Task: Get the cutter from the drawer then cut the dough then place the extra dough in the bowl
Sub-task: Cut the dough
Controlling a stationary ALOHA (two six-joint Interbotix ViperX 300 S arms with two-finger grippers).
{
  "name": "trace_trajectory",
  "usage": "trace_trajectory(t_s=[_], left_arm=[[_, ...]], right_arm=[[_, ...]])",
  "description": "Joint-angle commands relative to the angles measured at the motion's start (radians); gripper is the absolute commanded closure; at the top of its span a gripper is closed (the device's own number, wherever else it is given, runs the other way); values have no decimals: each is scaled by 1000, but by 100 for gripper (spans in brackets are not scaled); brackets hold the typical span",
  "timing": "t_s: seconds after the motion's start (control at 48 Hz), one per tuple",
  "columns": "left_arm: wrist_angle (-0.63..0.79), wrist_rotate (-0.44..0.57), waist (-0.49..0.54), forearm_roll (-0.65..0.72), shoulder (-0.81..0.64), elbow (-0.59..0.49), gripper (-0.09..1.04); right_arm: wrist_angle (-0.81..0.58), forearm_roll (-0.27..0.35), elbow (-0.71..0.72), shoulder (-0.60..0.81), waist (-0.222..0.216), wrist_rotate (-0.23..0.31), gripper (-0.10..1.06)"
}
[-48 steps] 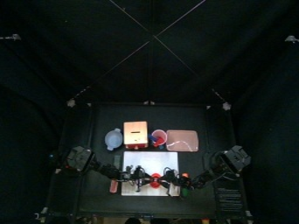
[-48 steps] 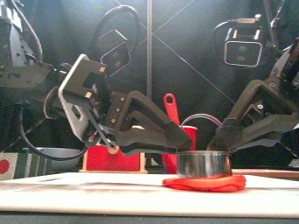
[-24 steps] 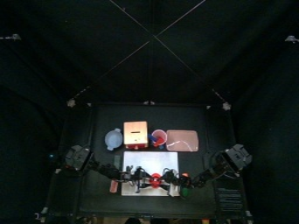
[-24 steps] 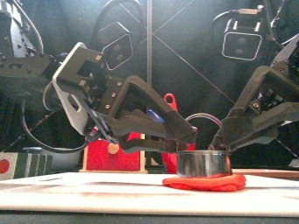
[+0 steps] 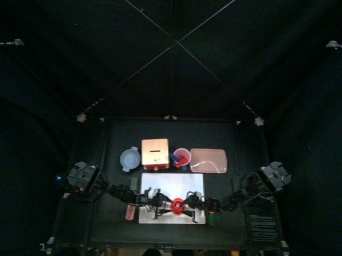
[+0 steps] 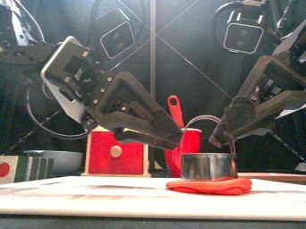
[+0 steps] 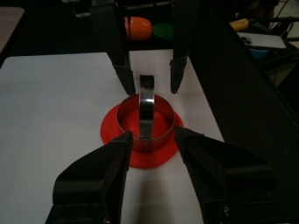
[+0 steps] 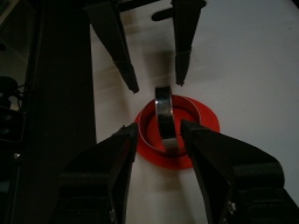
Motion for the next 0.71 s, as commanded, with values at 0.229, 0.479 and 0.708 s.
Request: trace_trajectory(t_s=[0.229,0.479,0.708], left_arm=[[-3,-6,2,-12,32,-31,39],[-3,-6,3,-41,57,-43,39],[-3,-8,3,-51,69,-49,39]], right_arm=[[8,-20,-25,-28,-17,0,18],[14,-20,-31,-11,-17,0,28],[23,-21,-32,-8,-17,2,31]])
